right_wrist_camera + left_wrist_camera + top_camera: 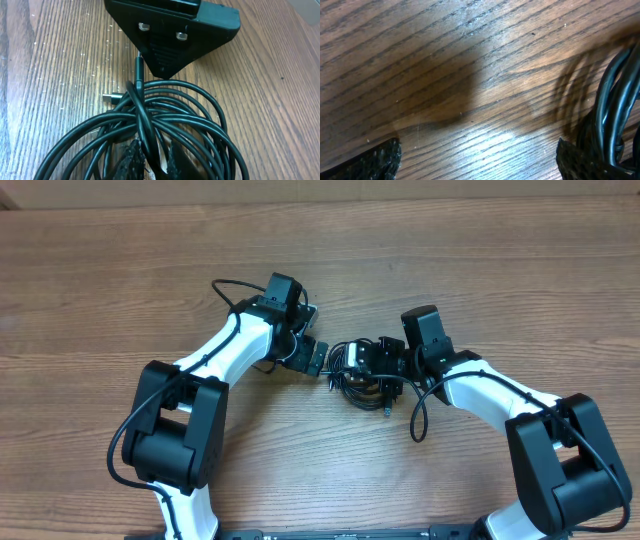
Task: Untangle cables
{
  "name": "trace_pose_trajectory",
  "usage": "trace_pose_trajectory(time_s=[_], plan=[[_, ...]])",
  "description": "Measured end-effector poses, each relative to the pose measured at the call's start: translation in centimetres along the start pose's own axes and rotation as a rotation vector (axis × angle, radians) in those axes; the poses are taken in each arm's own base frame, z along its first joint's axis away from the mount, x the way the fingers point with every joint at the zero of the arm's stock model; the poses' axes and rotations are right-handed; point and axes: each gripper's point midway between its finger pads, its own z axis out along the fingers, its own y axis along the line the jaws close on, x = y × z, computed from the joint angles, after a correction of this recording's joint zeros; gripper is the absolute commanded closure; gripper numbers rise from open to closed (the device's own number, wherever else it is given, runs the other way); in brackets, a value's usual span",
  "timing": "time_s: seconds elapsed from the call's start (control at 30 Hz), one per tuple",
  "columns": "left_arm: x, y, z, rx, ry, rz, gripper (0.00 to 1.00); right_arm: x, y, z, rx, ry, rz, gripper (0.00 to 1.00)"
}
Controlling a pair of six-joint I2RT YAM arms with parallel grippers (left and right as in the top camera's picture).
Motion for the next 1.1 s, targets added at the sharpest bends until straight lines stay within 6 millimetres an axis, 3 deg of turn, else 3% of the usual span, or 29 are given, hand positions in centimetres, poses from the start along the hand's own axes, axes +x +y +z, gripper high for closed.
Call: trace_pose_trajectory(time_s=[0.57,0.73,1.1], plan=[[-0.05,-0.03,0.0,0.002,-0.002,-0.011,0.0,0.26,-0.36,0.57,0.011,-0.006,-0.007,0.88],[-0.15,-0.05,0.0,0.003,-0.006,-0.018,0.0,0.27,-0.39,0.59,0.012,-0.006,-0.014,0.96],[-0.2,-0.06,0.0,0.003,-0.008,-0.037,0.01,0.2,-0.53,0.58,0.018,-0.009,-0.017,0.96]])
